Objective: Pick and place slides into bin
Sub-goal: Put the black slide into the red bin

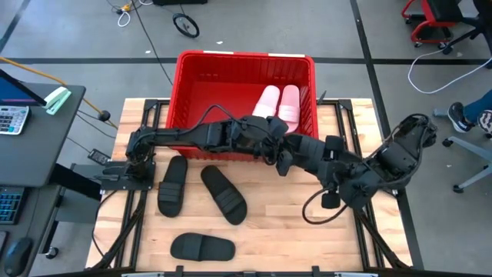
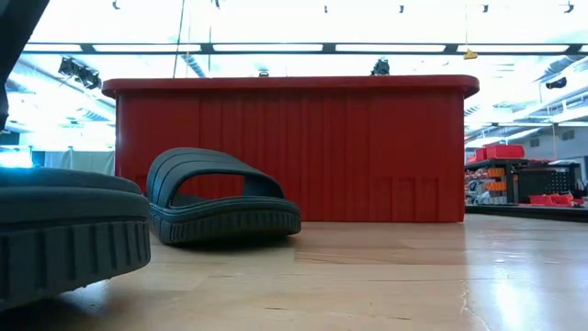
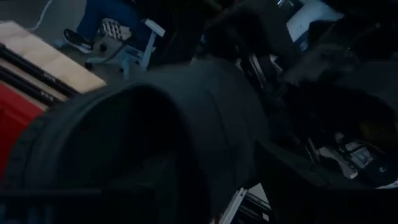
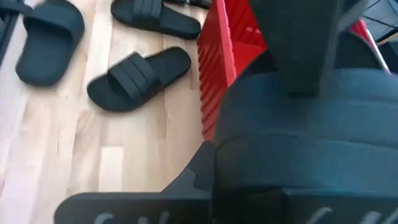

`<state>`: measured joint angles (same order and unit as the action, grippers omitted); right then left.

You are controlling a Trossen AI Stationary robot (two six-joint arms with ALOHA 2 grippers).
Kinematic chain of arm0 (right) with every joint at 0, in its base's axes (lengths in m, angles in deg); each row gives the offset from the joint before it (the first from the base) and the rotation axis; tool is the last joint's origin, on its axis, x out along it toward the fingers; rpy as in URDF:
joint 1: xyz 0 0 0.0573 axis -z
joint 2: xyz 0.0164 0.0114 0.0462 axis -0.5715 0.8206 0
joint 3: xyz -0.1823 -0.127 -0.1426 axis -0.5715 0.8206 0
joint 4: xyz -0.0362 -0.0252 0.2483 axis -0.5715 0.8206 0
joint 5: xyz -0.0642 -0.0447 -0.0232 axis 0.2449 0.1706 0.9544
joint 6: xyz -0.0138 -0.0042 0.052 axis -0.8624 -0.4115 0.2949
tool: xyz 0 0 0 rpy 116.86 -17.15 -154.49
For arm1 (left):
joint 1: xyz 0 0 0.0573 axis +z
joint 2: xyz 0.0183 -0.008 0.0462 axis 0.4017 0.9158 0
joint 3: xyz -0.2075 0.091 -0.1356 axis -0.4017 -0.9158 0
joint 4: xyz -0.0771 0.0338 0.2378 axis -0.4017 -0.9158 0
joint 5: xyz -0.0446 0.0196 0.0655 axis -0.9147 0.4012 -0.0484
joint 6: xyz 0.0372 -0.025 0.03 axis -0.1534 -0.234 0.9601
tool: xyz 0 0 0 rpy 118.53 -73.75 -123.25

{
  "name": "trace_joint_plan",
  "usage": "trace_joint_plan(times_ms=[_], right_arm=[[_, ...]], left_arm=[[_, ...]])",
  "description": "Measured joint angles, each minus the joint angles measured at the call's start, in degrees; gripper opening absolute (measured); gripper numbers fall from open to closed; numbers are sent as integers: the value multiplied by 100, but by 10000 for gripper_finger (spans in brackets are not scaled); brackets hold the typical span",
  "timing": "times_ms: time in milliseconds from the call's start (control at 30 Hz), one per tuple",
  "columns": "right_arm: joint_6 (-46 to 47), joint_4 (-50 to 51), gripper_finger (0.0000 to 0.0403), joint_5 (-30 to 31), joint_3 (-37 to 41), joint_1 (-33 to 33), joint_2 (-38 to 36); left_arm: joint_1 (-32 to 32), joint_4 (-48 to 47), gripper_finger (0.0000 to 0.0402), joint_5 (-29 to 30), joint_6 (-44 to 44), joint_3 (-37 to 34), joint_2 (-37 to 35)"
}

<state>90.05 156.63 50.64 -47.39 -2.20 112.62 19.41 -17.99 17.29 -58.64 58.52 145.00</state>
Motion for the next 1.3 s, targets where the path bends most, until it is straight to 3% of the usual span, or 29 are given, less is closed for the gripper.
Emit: trace_joint_plan(times_ms=[133,367,533,700,833,1100,1300], right_arm=[[-49,-54,9,-109,0,237,0],[241,145,52,11,0,356,-31],[387,228,85,12,0,352,-36],[1177,827,117,2,-2,356,-75],[1290,952,134,9,-4,312,-166],[1653,945,141,266,-7,279,-396],[1790,943,140,201,-7,279,-418]], left_arm=[[5,-5,167,21,105,2,-3],[9,-7,20,2,174,2,-29],[9,-151,18,-19,175,2,-35],[26,-313,12,-29,194,1,-149],[154,-1059,12,126,274,-3,-422],[763,-3175,12,1069,326,5,-988],[1612,-3753,12,1380,87,13,-1186]])
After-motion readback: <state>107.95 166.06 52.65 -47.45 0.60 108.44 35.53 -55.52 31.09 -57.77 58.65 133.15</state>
